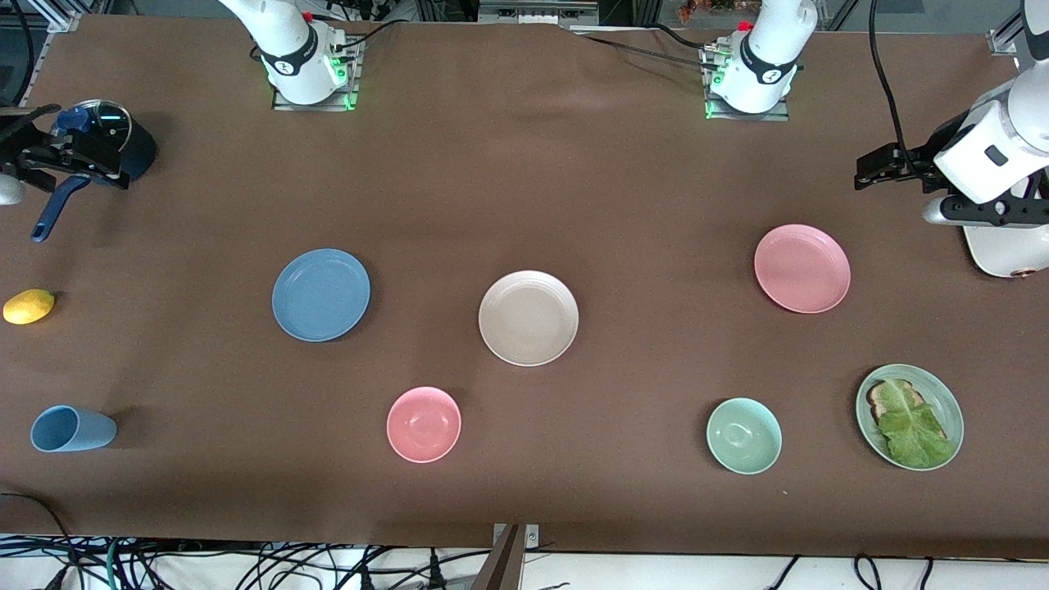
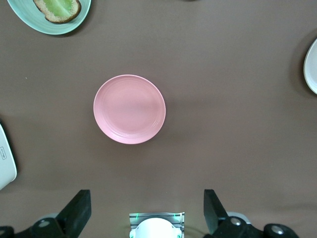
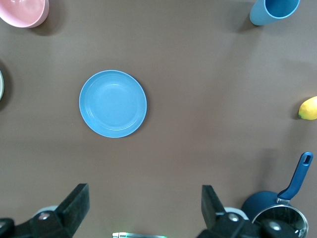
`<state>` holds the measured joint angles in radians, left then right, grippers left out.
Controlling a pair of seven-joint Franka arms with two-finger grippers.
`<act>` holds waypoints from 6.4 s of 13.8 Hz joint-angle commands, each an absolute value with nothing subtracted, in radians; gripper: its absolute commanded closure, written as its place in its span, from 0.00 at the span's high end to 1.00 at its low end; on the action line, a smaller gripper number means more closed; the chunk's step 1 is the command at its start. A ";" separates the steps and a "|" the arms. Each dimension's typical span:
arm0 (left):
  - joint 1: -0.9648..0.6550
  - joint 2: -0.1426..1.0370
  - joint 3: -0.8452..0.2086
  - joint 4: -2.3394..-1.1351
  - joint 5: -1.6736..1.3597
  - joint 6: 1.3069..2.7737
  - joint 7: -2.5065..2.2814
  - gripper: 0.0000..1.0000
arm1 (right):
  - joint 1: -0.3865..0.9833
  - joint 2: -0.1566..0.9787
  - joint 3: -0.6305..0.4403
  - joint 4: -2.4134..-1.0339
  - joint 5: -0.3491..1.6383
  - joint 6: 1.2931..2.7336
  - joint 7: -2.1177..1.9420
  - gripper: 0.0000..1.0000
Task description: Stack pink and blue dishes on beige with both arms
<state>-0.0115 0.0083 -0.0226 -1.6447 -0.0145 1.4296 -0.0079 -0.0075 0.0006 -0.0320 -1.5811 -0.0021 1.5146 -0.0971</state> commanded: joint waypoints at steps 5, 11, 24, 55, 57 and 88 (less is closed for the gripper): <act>-0.008 0.051 -0.026 -1.638 0.015 1.442 0.005 1.00 | -0.012 -0.021 -0.020 -1.598 -0.006 1.514 -0.104 1.00; -0.003 0.143 -0.022 -1.614 0.000 1.439 0.020 1.00 | -0.012 -0.021 -0.020 -1.598 -0.006 1.513 -0.106 1.00; 0.230 0.324 -0.021 -1.693 -0.035 1.745 0.343 1.00 | -0.012 -0.021 -0.020 -1.598 -0.008 1.513 -0.101 1.00; 0.393 0.334 -0.020 -2.321 -0.541 2.526 0.977 0.98 | -0.012 -0.021 -0.020 -1.597 -0.006 1.503 -0.103 1.00; 0.393 0.337 -0.020 -2.321 -0.543 2.536 0.977 0.89 | -0.012 -0.021 -0.018 -1.597 -0.006 1.503 -0.104 1.00; 0.114 0.201 -0.129 -2.232 -0.569 2.430 0.468 0.00 | -0.012 -0.020 -0.020 -1.597 -0.005 1.508 -0.104 1.00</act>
